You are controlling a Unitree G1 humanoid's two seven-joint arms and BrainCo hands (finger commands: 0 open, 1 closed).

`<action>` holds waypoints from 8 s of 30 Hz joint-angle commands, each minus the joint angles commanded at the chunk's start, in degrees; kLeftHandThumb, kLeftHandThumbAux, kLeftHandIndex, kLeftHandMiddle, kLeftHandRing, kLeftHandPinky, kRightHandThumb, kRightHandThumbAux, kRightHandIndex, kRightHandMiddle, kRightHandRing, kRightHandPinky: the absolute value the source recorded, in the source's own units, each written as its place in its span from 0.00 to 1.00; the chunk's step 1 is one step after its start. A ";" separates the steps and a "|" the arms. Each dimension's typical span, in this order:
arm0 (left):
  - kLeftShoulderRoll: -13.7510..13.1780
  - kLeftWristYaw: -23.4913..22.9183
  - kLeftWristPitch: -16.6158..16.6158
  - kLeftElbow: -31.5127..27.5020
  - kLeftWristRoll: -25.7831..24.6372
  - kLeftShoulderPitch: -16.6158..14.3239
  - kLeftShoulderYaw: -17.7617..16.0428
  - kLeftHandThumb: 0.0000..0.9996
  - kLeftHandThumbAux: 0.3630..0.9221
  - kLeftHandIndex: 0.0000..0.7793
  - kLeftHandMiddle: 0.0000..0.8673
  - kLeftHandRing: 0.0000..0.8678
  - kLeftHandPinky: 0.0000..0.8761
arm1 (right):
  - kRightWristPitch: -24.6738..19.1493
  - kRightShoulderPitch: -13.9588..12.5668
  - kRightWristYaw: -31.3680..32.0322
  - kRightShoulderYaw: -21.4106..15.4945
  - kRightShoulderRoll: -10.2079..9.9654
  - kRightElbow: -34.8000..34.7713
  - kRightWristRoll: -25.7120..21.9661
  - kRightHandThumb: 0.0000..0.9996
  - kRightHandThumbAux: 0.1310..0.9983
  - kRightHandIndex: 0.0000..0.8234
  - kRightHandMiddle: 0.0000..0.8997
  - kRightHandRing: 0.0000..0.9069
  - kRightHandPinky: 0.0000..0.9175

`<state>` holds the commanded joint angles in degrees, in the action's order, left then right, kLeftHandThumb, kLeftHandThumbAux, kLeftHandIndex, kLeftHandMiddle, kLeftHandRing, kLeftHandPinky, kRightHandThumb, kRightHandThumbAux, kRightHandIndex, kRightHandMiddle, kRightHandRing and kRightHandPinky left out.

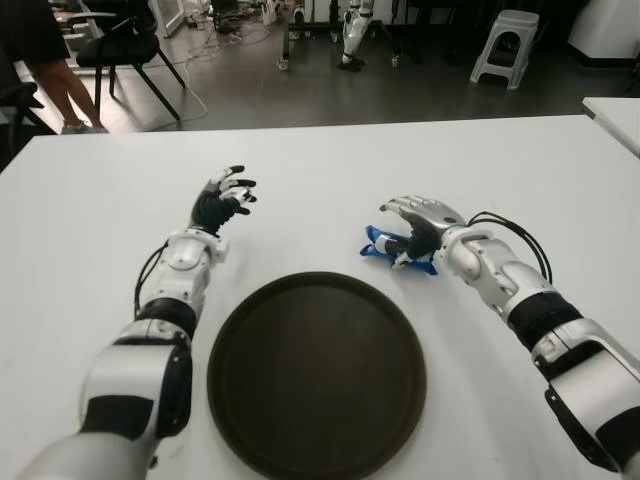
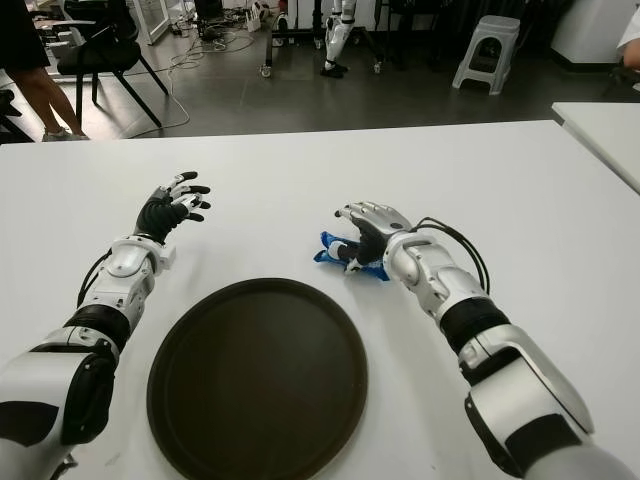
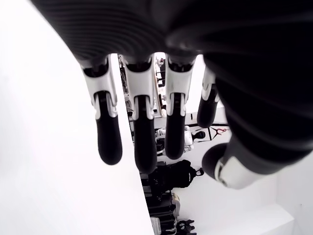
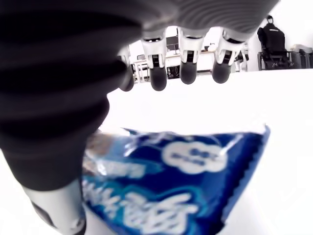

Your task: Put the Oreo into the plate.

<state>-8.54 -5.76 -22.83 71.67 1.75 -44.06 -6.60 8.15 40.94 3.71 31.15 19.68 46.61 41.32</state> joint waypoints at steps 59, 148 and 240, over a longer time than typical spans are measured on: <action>0.84 0.34 0.94 -0.14 -0.64 -0.36 -0.64 0.23 0.63 0.23 0.36 0.43 0.49 | 3.11 1.80 19.46 0.49 2.44 -7.69 0.08 0.00 0.63 0.04 0.06 0.04 0.05; -0.66 -1.13 0.43 -0.73 -0.18 0.46 -0.21 0.23 0.55 0.22 0.35 0.40 0.46 | 5.26 4.81 12.45 -1.85 -0.09 5.75 -3.57 0.00 0.67 0.07 0.09 0.07 0.07; -0.48 -1.01 0.33 -0.74 -0.60 0.41 -0.14 0.23 0.56 0.22 0.35 0.40 0.45 | 9.36 4.97 6.05 1.47 -4.75 16.39 -2.63 0.00 0.76 0.09 0.10 0.08 0.09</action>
<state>-9.02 -6.77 -22.50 70.93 1.16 -43.65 -6.74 17.51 45.91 9.75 32.62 14.93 63.00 38.69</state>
